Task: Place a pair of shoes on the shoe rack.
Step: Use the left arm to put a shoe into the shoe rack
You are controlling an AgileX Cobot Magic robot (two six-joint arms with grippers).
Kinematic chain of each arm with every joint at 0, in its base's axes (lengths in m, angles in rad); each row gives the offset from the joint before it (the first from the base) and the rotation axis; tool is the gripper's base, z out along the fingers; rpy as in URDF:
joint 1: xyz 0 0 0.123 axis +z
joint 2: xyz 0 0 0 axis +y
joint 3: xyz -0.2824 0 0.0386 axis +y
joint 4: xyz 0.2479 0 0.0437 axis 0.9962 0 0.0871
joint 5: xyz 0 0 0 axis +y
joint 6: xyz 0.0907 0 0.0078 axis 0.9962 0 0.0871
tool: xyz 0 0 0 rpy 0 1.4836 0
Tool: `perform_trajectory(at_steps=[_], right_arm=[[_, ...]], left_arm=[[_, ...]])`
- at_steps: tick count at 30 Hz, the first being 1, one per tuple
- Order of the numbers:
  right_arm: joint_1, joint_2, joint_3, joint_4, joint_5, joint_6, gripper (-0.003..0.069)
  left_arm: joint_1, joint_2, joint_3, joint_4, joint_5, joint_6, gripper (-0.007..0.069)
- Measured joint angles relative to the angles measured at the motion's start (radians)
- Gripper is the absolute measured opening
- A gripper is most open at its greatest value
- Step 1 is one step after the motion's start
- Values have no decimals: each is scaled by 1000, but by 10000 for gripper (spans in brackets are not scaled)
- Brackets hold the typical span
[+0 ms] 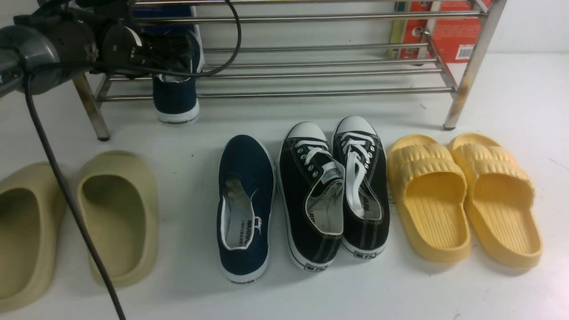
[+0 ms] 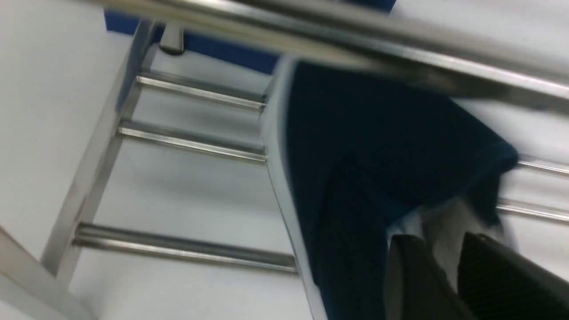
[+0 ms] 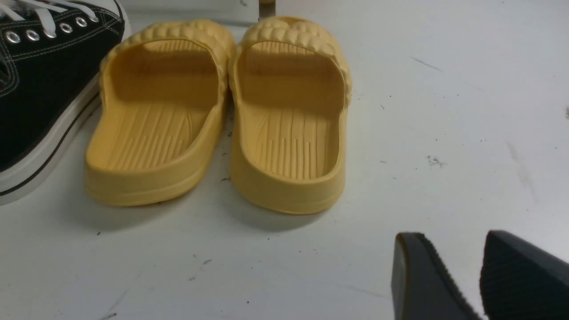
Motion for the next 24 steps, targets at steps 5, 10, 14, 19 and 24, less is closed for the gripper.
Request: perform_trajectory(at_steps=[5,10,14,19,24], right_arm=[[0,0,0,0,0,0,246],[0,0,0,0,0,0,246],[0,0,0,0,0,0,246],[0,0,0,1,0,0,246],[0,0,0,1,0,0,246]], left_arm=[[0,-15,-1,0,2,0,279],[0,-62,-1,0,91,0,300],[-5,-129,-1,-2,228,0,268],[-49,-233,61,-7,389,34,82],[-163,-411,269,-31,408,44,-13]])
